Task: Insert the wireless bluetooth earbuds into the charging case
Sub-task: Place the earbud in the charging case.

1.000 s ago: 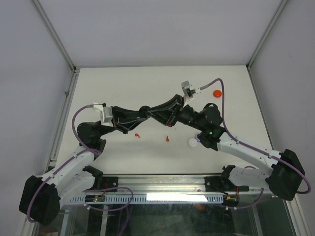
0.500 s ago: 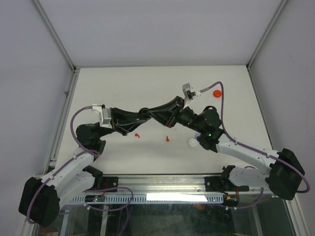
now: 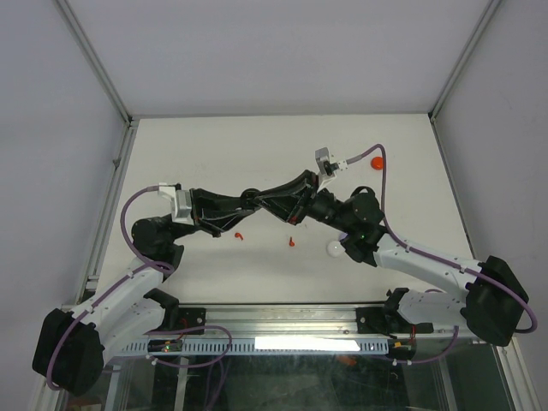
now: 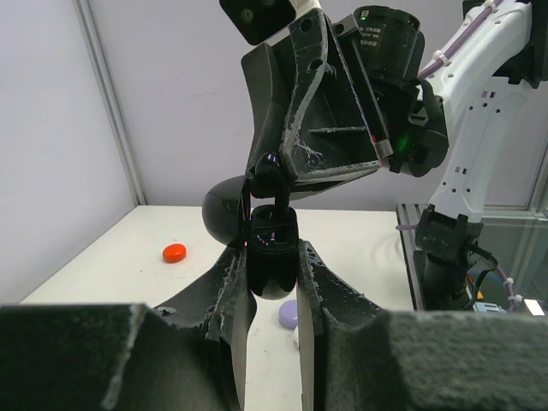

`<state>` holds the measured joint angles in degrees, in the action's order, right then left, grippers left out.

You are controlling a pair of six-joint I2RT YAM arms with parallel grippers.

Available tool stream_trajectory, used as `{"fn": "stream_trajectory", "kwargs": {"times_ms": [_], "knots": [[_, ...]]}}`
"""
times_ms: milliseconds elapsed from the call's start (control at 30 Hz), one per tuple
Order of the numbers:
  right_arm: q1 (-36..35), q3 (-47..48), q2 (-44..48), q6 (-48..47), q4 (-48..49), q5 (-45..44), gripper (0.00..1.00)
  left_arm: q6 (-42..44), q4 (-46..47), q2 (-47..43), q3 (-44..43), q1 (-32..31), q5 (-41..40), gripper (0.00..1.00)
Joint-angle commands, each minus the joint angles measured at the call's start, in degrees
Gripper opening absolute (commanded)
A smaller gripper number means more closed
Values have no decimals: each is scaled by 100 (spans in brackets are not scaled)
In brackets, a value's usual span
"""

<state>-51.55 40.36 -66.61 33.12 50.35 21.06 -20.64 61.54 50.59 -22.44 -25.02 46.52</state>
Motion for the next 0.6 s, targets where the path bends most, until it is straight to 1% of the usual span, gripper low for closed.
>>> {"fn": "stream_trajectory", "kwargs": {"times_ms": [0,100,333,467,567], "knots": [[-48,-52,13,-43,344,-12,12,-79,438,-105,55,63,-95,0],[-55,-107,26,-51,352,-83,15,-80,445,-139,76,59,-145,0],[-90,-183,74,-58,353,-101,18,-43,407,-174,116,58,-291,0],[-109,-234,110,-67,279,-292,19,-37,420,-221,138,57,-351,0],[-143,-221,113,-78,191,-395,21,-2,402,-265,152,61,-354,0]]}}
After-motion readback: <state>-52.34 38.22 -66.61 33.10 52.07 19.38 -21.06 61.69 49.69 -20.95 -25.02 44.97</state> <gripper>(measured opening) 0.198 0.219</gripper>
